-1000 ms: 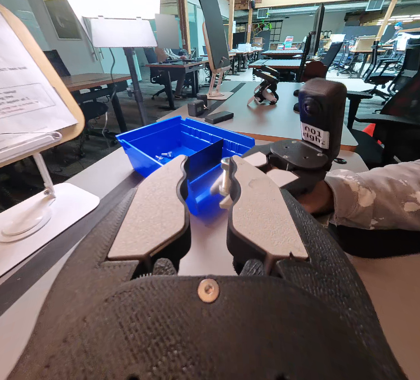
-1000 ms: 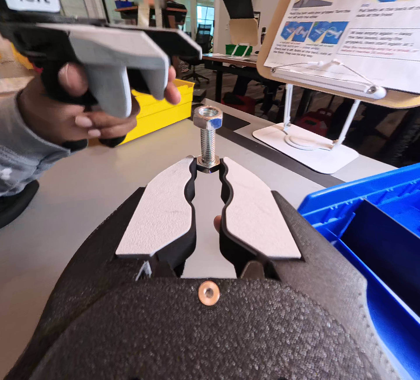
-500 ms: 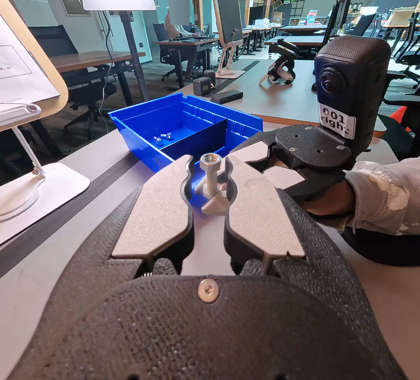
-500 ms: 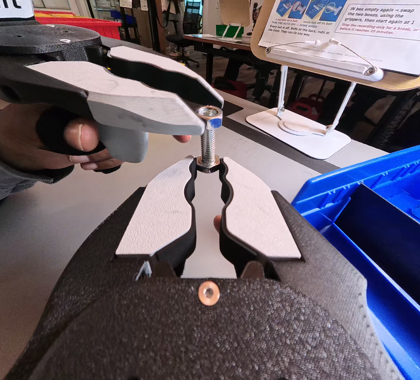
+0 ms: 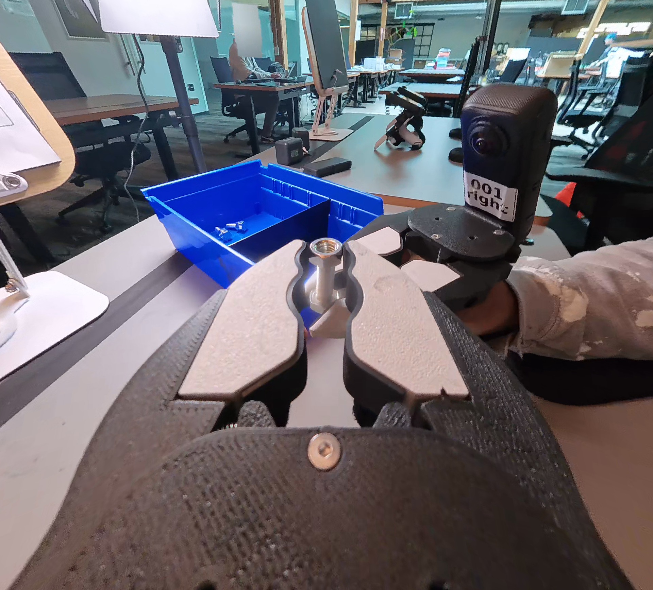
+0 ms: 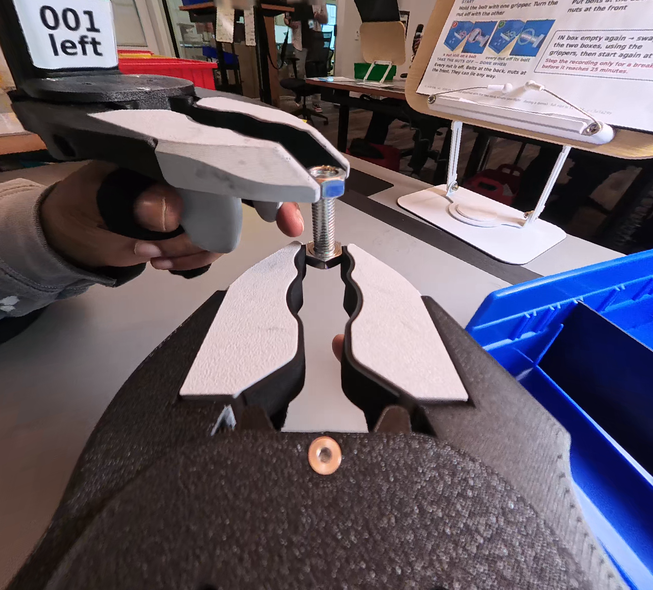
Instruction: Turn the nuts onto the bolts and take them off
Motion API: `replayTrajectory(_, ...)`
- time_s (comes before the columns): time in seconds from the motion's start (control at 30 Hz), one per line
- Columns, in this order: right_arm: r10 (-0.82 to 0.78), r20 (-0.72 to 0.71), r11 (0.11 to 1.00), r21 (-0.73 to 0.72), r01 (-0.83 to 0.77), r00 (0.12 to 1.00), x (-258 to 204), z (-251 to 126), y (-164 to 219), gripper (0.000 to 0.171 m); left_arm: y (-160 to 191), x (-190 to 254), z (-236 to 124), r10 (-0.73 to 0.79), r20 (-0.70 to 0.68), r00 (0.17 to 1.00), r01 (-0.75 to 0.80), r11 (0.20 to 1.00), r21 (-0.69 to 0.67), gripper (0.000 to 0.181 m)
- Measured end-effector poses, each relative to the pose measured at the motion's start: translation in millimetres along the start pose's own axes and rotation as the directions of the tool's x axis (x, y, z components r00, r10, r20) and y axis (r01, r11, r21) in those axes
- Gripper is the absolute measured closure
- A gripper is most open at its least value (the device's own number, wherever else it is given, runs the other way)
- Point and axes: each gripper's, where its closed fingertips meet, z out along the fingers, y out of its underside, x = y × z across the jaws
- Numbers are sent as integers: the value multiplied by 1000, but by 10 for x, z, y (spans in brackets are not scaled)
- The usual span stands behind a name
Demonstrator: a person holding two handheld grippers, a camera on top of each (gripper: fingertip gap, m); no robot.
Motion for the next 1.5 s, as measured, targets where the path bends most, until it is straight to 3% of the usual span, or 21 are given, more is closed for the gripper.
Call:
replayTrajectory(0.3,-20,38,1000,-20,20,999,-58,6,29,153,30,31,-51,84,-63,994,-87,995,-51,163)
replayTrajectory(0.63,-71,340,991,132,27,938,-494,-117,-149,153,-92,347,-358,36,-417,908,-41,999,-3,163)
replayTrajectory(0.8,-76,461,988,153,5,884,-707,-177,-162,153,-85,487,-486,33,-526,850,-48,999,-16,163)
replayTrajectory(1.5,-75,504,983,184,-22,861,-794,-221,-208,153,-115,508,-582,26,-569,822,-35,999,-6,161)
